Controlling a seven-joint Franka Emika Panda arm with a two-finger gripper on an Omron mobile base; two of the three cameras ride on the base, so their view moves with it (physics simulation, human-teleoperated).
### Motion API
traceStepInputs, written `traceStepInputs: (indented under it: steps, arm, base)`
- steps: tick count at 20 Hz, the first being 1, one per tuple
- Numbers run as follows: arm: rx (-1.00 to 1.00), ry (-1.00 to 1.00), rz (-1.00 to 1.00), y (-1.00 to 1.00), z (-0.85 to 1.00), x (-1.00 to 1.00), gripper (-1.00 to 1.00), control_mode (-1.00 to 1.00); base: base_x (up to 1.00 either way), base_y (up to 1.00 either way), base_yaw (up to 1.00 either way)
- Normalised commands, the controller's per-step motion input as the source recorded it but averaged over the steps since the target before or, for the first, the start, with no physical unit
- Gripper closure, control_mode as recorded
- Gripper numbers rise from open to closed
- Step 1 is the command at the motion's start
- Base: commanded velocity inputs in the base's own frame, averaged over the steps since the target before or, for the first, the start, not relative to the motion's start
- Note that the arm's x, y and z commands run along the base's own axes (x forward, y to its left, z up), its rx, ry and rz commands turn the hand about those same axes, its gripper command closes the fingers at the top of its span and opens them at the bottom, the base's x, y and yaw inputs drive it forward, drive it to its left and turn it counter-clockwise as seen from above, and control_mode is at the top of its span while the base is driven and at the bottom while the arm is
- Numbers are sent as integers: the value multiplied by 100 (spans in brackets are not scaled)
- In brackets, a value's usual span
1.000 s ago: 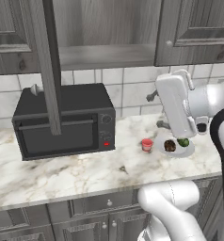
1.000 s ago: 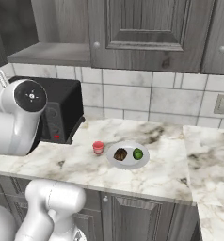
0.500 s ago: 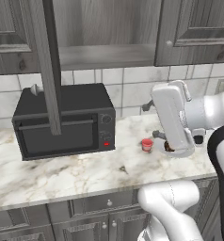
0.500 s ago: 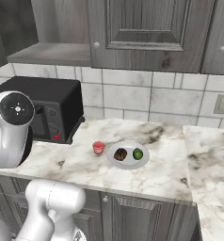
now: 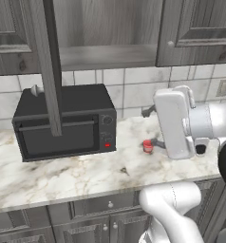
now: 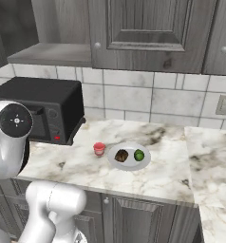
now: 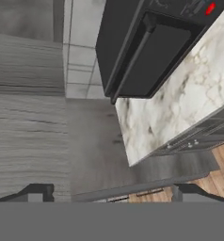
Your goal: Pick the avocado and bread from the counter and place them on the plate. Then pick the jam from the cabinet and place it next to the plate. Lastly close the cabinet door.
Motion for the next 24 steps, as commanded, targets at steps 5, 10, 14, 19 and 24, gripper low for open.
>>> traceStepInputs:
  steps: [5, 10, 14, 19, 24]
  arm:
    - [9, 0, 7, 27, 0, -17, -100, -100]
    - [4, 0, 4, 30, -2, -12, -100, -100]
    - [5, 0, 1, 29, -5, -16, -100, -100]
    - [4, 0, 1, 28, -5, -17, -100, -100]
    - [0, 0, 1, 28, -3, -18, -100, -100]
  base:
    - [0, 0, 0]
    - [0, 0, 0]
    - [0, 0, 0]
    - [0, 0, 0]
    - [0, 0, 0]
